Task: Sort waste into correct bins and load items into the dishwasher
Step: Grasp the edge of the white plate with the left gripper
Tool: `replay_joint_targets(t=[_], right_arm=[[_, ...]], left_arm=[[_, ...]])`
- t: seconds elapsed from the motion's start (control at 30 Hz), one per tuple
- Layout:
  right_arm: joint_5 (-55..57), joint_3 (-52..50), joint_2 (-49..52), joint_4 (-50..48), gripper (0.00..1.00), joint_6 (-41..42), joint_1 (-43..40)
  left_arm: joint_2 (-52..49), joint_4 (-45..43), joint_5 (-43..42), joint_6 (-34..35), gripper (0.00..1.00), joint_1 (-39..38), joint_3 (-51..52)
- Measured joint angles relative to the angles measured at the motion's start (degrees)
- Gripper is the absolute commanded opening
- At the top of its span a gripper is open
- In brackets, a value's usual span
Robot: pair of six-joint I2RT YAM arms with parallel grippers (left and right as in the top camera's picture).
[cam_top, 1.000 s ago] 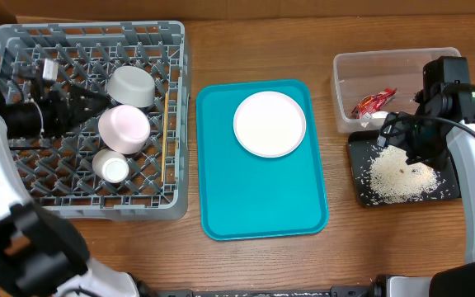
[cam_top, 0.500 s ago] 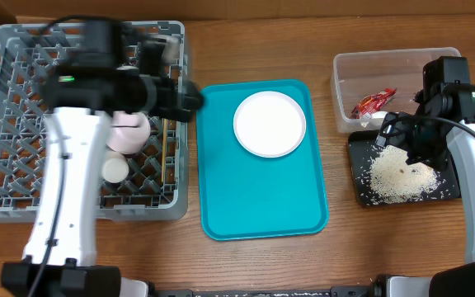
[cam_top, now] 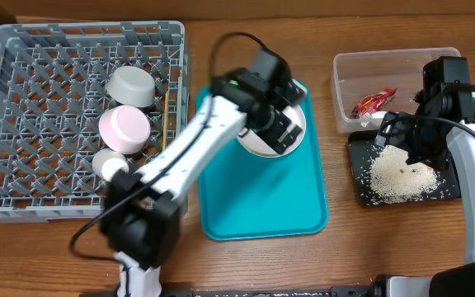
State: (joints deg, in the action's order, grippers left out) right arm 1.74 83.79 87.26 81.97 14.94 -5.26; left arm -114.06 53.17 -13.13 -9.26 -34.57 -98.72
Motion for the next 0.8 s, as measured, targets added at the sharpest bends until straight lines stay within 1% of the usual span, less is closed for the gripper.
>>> replay_joint_targets(t=[0.1,0.17,0.23,0.3,0.33,0.37,0.43,0.47,0.53,0.6,0.8], right_arm=[[0.0,0.0,0.0,0.0,0.91,0.0,0.0],[0.0,0.0,0.0,0.0,0.91,0.0,0.0],[0.0,0.0,0.0,0.0,0.91,0.0,0.0],[0.0,0.0,0.0,0.0,0.91,0.0,0.0],[0.0,0.0,0.0,0.0,0.91,0.0,0.0],[0.0,0.0,0.0,0.0,0.91,0.0,0.0],[0.0,0.0,0.0,0.0,0.91,0.0,0.0],[0.0,0.0,0.0,0.0,0.91,0.0,0.0],[0.0,0.0,0.0,0.0,0.91,0.0,0.0],[0.0,0.0,0.0,0.0,0.91,0.0,0.0],[0.0,0.0,0.0,0.0,0.91,0.0,0.0]], left_arm=[[-4.2,-1.3,1.4,-0.6,1.00,-2.0,0.0],[-6.8,-1.7,2.1,-1.0,0.97,-3.0,0.0],[-9.1,-1.7,2.6,-1.3,0.91,-3.7,0.0],[-10.8,-1.7,2.8,-1.6,0.83,-4.0,0.0],[-11.8,-1.6,3.0,-1.8,0.73,-4.1,0.0],[-12.7,-1.3,3.1,-1.7,0.65,-4.1,0.0],[-14.0,-0.7,3.4,-1.9,0.36,-4.1,0.0],[-14.0,-0.3,3.5,-1.9,0.27,-4.1,-0.2],[-14.1,0.9,3.6,-1.9,0.04,-4.1,-0.3],[-14.2,1.7,3.4,-2.5,0.04,-4.1,-0.5],[-14.1,6.0,4.5,-1.4,0.04,-4.1,-2.1]])
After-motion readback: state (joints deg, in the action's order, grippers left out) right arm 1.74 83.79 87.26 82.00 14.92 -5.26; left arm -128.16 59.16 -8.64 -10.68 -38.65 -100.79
